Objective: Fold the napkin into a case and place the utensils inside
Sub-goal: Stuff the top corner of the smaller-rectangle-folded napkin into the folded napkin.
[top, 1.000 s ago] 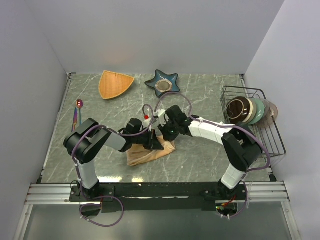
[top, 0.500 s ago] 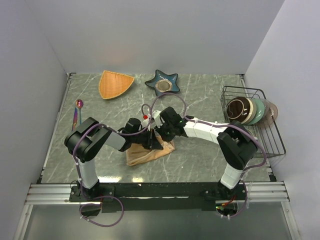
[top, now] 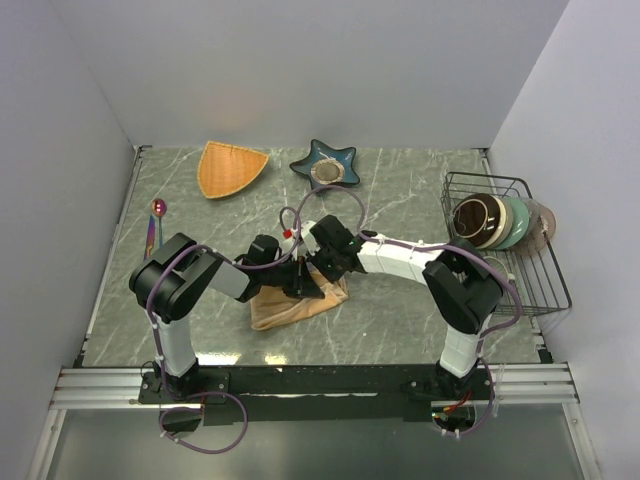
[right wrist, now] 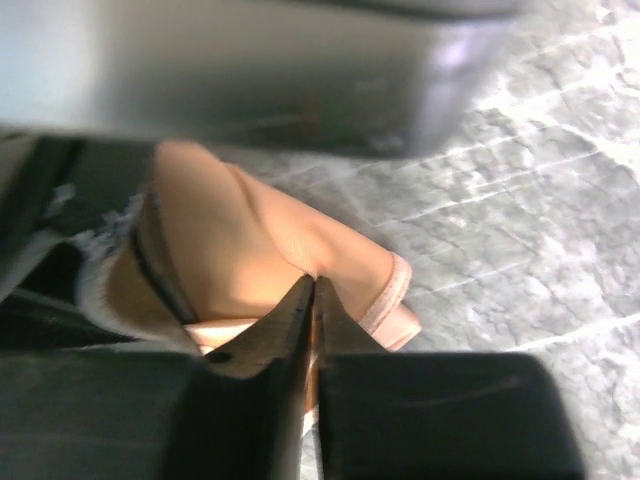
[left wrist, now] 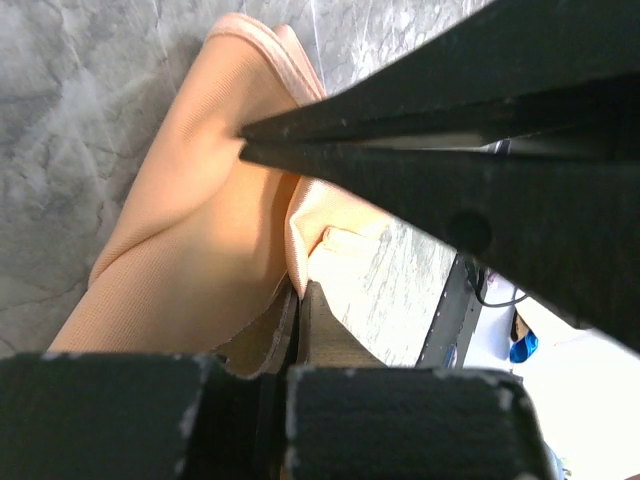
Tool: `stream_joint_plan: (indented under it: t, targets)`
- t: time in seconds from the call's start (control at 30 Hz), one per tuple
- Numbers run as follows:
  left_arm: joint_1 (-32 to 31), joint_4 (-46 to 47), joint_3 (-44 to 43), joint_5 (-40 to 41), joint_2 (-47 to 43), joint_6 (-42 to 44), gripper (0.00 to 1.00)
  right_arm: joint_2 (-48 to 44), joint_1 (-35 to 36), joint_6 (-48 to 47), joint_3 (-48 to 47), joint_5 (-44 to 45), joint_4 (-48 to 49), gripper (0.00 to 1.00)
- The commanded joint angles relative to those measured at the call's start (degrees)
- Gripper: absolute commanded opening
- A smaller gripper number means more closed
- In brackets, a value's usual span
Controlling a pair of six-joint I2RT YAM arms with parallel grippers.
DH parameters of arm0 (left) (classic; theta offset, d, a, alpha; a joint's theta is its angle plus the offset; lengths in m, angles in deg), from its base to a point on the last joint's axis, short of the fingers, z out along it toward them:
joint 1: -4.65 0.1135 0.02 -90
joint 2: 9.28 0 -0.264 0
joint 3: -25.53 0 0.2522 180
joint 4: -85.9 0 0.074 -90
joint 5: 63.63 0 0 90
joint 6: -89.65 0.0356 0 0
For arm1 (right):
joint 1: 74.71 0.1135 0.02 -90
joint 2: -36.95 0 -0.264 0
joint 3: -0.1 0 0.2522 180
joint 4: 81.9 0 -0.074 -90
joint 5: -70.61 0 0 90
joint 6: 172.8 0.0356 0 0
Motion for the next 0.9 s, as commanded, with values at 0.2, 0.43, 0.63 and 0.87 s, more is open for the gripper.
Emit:
stream_joint_plan:
  t: [0.2, 0.43, 0.63, 0.87]
  targets:
    - [-0.06, -0.83, 1.09, 2.29, 1.17, 2.34, 0.01, -2.78, -0.04, 1.57, -2.06, 2.88, -0.74, 0.00]
    - [0.12, -1.00, 1.01, 2.11, 0.82, 2.52, 0.01, -6.56, -1.35, 1.93, -2.15, -0.02, -1.18, 0.00]
    - [0.82, 0.05, 0.66, 1.33, 0.65, 0.77, 0.01, -8.06, -1.88, 0.78, -0.74, -2.57, -1.71, 0.00]
    - [1.09, 4.18, 1.27, -0.96, -1.99, -5.48, 0.01, -7.09, -1.79, 0.17, 1.01, -4.33, -1.62, 0.00]
